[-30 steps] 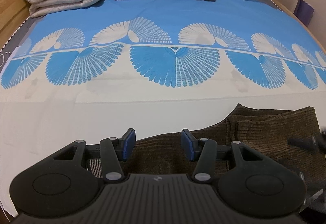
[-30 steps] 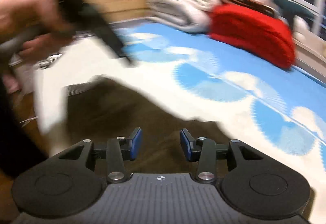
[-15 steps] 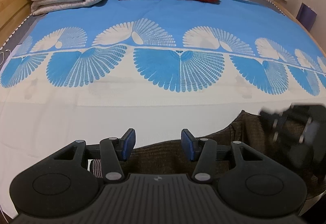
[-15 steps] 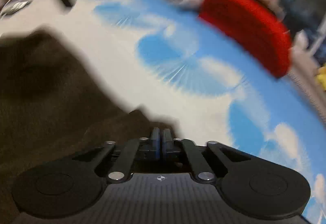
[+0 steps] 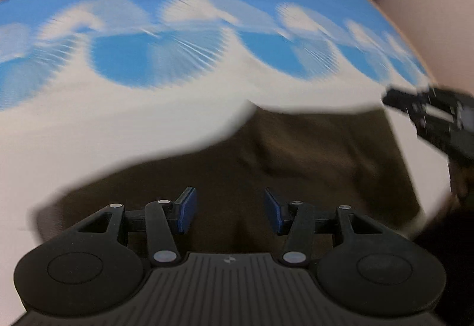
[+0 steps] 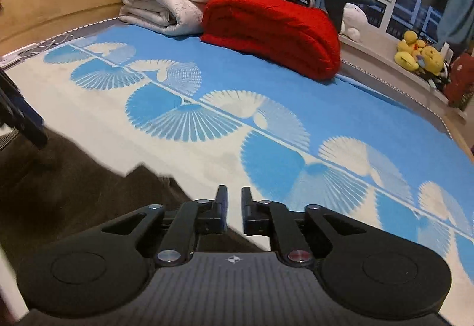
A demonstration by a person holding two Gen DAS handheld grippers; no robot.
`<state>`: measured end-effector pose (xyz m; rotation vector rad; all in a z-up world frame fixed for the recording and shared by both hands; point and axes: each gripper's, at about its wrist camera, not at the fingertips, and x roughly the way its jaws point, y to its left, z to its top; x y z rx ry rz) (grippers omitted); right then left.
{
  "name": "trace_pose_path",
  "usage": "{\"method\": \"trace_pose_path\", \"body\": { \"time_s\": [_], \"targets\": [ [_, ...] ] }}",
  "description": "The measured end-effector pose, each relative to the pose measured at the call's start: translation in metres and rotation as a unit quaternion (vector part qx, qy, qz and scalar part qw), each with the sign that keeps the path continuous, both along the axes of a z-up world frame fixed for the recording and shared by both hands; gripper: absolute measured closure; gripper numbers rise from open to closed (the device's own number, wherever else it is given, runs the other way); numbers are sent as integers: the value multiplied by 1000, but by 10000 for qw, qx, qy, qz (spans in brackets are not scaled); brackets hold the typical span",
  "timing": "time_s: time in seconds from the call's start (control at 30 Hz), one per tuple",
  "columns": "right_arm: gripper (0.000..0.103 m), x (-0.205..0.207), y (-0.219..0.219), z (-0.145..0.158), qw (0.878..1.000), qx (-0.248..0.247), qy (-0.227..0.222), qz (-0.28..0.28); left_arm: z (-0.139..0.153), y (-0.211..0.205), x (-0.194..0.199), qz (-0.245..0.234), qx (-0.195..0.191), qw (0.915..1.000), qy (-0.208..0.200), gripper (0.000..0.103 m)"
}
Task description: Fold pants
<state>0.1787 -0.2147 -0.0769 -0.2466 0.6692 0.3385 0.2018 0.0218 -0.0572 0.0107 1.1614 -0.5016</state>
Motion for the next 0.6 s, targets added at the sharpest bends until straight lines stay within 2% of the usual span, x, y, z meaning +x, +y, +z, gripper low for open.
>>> {"method": "trace_pose_path", "body": {
  "time_s": [0.13,0.23,0.27,0.3,0.33,0.4,0.43,0.47,0.5,0.53,0.57,0.6],
  "targets": [
    [65,-43,-44,10,9994,8,347,40,-26,-32,-21,-533,26,9975,459,50],
    [64,-69,-78,-11,9952,287,848,-384,-43,-49,-28,-602,110,9954,739,52],
    [64,-75,-93,-21,9905,567,1052,-684,-49,-54,-29,-598,114,9947,834,52],
    [64,-74,-106,-34,9794,716,1547,-1084,-53,-57,-29,-610,123,9940,895,52],
    [64,-72,-110,-41,9741,636,1781,-1239,-56,-60,-29,-650,165,9933,939,52],
    [64,-76,-116,-46,9776,416,1604,-1298,-64,-72,-33,-791,387,9916,945,53],
    [64,-75,-120,-51,9743,416,1739,-1369,-67,-77,-34,-860,509,9905,943,55],
    [63,-73,-124,-58,9680,522,1982,-1448,-70,-82,-35,-940,624,9893,924,62],
    [63,-72,-127,-66,9608,636,2253,-1488,-71,-85,-37,-1015,731,9882,884,76],
    [59,-71,-129,-73,9548,686,2473,-1498,-71,-87,-38,-1058,809,9875,841,86],
    [54,-71,-128,-75,9540,667,2512,-1493,-70,-86,-39,-1083,756,9875,858,92],
    [53,-69,-128,-76,9532,710,2534,-1487,-64,-84,-40,-1122,646,9884,799,94]
  ]
}}
